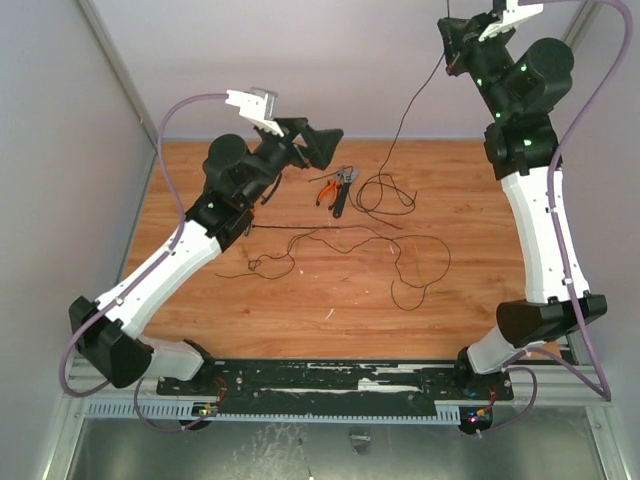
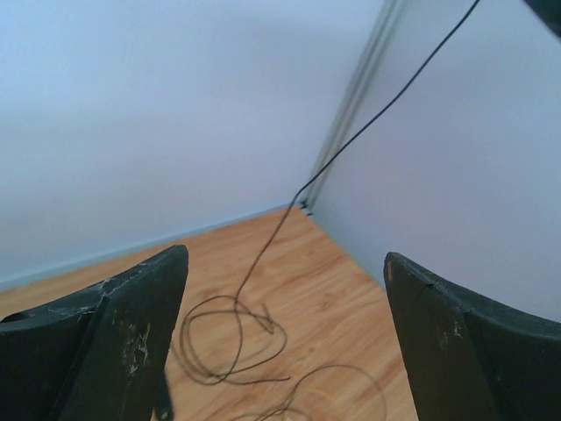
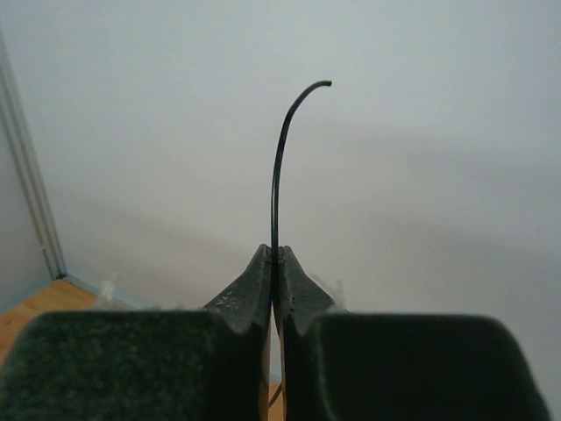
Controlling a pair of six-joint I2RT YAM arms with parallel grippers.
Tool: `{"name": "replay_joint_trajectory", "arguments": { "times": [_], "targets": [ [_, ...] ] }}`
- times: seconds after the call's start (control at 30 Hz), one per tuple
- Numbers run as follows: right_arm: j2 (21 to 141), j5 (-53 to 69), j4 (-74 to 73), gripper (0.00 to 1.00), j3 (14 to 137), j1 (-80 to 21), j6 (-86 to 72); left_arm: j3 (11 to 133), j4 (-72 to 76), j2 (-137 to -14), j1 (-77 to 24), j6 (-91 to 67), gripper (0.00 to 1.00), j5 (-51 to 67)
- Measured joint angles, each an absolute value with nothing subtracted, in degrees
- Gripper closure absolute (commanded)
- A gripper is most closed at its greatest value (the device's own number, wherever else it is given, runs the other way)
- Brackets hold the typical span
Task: Zip-tie the wires
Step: Untie the cable at the center of the board.
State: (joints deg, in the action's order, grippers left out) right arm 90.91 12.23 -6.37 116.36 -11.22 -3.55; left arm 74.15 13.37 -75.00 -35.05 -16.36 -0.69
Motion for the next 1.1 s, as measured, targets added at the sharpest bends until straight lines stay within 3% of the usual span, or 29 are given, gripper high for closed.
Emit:
{"name": "replay_joint_trajectory", "arguments": {
  "times": [0.1, 0.27, 0.4, 0.7, 1.1],
  "targets": [
    [87.96, 16.43, -4.38, 1.0, 112.75, -11.22, -2.09, 77.62, 15.2, -78.06, -35.05, -18.44, 0.02, 3.4],
    [77.54, 23.0, 2.5, 1.0, 90.32, -11.22, 0.78, 78.13, 20.51, -79.72, -35.0, -23.09, 0.02, 10.11],
    [74.65, 27.9, 5.67, 1.0, 80.16, -11.25, 2.15, 78.15, 25.15, -80.29, -35.0, -26.5, 0.02, 13.39],
    [72.75, 31.48, 9.34, 1.0, 75.11, -12.64, 3.55, 82.61, 30.68, -85.41, -36.75, -30.15, 0.07, 15.81],
    [70.3, 31.7, 11.9, 1.0, 72.58, -16.97, 5.65, 87.05, 29.85, -92.99, -39.27, -30.5, 0.28, 16.45]
  ]
}}
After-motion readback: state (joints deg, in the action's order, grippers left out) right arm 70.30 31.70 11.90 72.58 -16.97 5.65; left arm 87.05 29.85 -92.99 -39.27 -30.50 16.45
